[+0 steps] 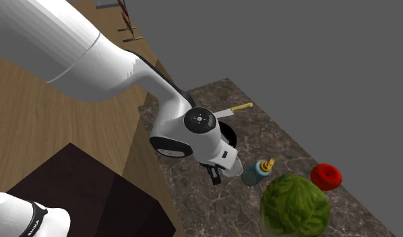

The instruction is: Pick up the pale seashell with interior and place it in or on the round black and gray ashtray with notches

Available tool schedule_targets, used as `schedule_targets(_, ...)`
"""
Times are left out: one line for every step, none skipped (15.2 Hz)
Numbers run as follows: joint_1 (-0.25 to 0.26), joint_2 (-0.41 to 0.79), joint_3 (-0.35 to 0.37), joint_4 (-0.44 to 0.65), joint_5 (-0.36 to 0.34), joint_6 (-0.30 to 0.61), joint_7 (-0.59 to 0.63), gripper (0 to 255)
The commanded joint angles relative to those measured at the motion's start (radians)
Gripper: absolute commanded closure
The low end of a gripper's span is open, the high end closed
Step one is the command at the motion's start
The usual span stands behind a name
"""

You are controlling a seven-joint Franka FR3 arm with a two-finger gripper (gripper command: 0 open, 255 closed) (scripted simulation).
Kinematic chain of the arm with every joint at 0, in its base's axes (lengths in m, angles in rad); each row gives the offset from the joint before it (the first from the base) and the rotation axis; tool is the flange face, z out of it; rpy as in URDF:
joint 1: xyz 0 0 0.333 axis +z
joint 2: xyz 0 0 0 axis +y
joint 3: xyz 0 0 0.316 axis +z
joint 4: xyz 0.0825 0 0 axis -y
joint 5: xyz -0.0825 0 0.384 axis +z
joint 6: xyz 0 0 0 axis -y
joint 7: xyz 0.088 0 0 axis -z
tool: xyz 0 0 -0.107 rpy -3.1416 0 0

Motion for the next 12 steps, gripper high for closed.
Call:
schedule_targets(0.000, 0.000, 0.000, 0.000, 0.000, 0.000, 0.000, 0)
schedule_targets(0.000, 0.000, 0.000, 0.000, 0.000, 0.000, 0.000, 255)
schedule_targets(0.000, 0.000, 0.000, 0.000, 0.000, 0.000, 0.000, 255)
schedule_targets(0.000, 0.000, 0.000, 0.000, 0.000, 0.000, 0.000, 255)
schedule_targets(0.000, 0.000, 0.000, 0.000, 0.000, 0.000, 0.000, 255)
schedule_targets(0.000, 0.000, 0.000, 0.000, 0.000, 0.000, 0.000, 255)
schedule_targets(0.000, 0.000, 0.000, 0.000, 0.000, 0.000, 0.000, 255)
schedule_targets(0.000, 0.000, 0.000, 0.000, 0.000, 0.000, 0.000, 255)
schedule_targets(0.000, 0.000, 0.000, 0.000, 0.000, 0.000, 0.000, 255)
schedule_targets(0.000, 0.000, 0.000, 0.000, 0.000, 0.000, 0.000, 255)
schedule_targets(0.000, 0.000, 0.000, 0.000, 0.000, 0.000, 0.000, 255)
schedule_targets(0.000, 0.000, 0.000, 0.000, 0.000, 0.000, 0.000, 0)
